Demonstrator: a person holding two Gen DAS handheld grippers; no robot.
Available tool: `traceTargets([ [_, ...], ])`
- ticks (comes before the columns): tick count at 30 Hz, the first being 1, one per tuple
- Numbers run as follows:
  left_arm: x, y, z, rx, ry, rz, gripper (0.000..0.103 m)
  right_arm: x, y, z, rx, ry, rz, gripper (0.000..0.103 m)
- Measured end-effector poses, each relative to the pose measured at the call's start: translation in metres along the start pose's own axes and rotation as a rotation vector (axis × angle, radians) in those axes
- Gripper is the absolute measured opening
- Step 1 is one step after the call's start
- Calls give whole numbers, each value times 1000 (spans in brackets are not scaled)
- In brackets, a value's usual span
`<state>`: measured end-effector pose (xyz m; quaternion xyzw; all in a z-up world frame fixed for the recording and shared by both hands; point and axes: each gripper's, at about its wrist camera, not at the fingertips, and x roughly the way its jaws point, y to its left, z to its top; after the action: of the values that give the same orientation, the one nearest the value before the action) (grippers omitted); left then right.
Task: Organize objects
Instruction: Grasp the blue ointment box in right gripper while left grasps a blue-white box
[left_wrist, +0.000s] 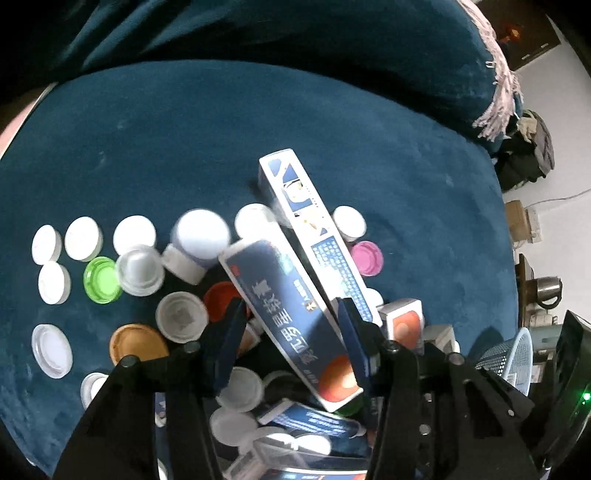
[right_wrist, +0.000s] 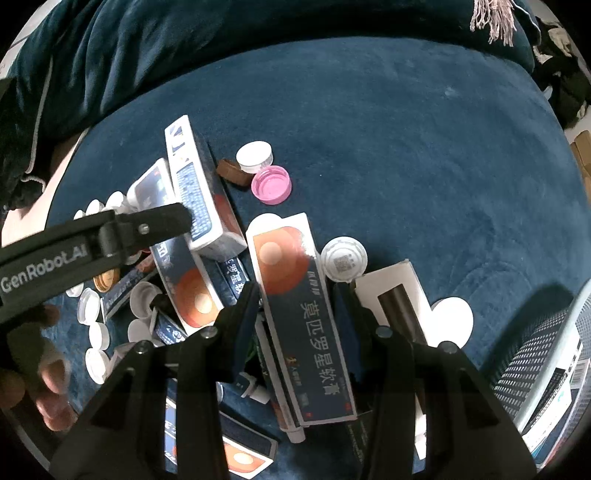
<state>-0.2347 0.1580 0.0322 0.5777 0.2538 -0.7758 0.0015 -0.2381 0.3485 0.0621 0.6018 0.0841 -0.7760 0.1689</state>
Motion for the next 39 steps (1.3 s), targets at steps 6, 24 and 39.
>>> traceTargets([
  [6,-1,9,-5,-30,26,-12,53,-2,-1,-1,-3,0,-2,43],
  [24,1,3,-8,36,30,-24,46,0,-2,-1,-19,9,7,43],
  [39,-54,4,-16,69,-32,-90,39,-59,-23,-9,111,-193,70,42],
])
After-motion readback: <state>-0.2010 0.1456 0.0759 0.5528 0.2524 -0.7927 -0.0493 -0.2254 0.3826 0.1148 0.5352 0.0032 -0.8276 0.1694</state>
